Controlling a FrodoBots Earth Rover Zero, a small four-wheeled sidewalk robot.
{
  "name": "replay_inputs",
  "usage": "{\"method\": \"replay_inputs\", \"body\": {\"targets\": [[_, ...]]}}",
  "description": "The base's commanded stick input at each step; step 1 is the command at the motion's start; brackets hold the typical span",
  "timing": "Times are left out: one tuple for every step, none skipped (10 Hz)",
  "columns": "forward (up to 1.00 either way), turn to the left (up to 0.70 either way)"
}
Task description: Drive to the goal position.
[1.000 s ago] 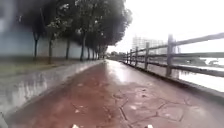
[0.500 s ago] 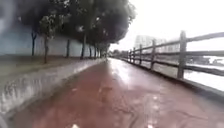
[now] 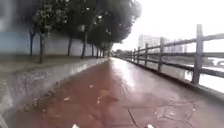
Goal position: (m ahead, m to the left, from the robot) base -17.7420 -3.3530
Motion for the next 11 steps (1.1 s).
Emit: {"method": "replay_inputs", "body": {"targets": [[0.85, 0.03], [0.85, 0.03], [0.85, 0.03], [0.85, 0.03], [0.85, 0.03], [0.85, -0.01], [0.85, -0.14], [0.85, -0.24], [0.85, -0.3], [0.85, -0.31], [0.85, -0.31]]}}
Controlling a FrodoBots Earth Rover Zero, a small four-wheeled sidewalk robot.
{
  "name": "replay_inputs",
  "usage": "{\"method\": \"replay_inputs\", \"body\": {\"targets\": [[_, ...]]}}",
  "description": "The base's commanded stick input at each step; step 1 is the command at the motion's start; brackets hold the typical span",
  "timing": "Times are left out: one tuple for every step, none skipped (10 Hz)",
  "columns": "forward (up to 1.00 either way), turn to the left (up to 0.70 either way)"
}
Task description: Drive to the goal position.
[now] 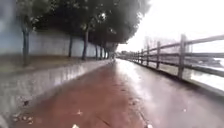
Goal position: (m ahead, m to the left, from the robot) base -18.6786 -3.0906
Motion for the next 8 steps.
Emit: {"method": "replay_inputs", "body": {"targets": [[0.85, -0.31], [0.85, -0.31], [0.85, -0.3], [0.85, -0.23], [0.85, 0.0], [0.85, 0.03], [0.85, 0.03], [0.85, 0.03]]}}
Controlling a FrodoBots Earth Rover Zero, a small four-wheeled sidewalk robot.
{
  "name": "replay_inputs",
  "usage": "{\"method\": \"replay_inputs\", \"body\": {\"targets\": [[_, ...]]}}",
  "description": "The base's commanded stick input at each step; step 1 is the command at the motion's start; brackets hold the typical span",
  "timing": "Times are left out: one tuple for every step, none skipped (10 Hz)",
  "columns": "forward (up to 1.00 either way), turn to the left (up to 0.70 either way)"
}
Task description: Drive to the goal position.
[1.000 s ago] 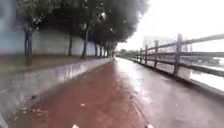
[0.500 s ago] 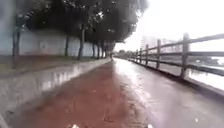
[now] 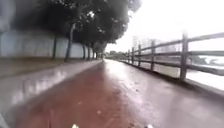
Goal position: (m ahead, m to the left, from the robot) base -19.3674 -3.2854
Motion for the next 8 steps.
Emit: {"method": "replay_inputs", "body": {"targets": [[0.85, 0.03], [0.3, 0.01], [0.0, 0.0], [0.0, 0.33], [0.0, 0.6], [0.0, 0.83], [0.0, 0.85], [0.0, 0.85]]}}
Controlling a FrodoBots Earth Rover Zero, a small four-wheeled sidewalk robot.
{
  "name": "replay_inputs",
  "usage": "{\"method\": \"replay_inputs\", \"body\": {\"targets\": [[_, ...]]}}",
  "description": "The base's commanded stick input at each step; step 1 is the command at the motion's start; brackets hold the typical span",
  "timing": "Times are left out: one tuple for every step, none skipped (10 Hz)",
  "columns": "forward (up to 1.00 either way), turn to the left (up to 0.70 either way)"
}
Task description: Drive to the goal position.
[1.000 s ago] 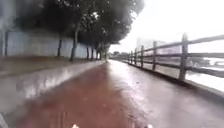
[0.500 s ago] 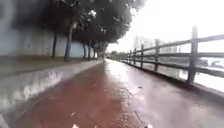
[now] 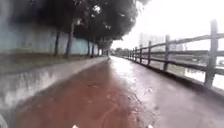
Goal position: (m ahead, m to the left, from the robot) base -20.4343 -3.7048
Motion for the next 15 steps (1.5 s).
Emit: {"method": "replay_inputs", "body": {"targets": [[0.0, 0.85], [0.0, 0.85], [0.0, 0.85], [0.0, 0.85], [0.0, 0.85], [0.0, 0.85], [0.0, 0.85], [0.0, 0.85], [0.0, 0.85], [0.0, 0.85], [0.0, 0.85], [0.0, 0.85], [0.0, 0.85], [0.0, 0.85], [0.0, 0.85]]}}
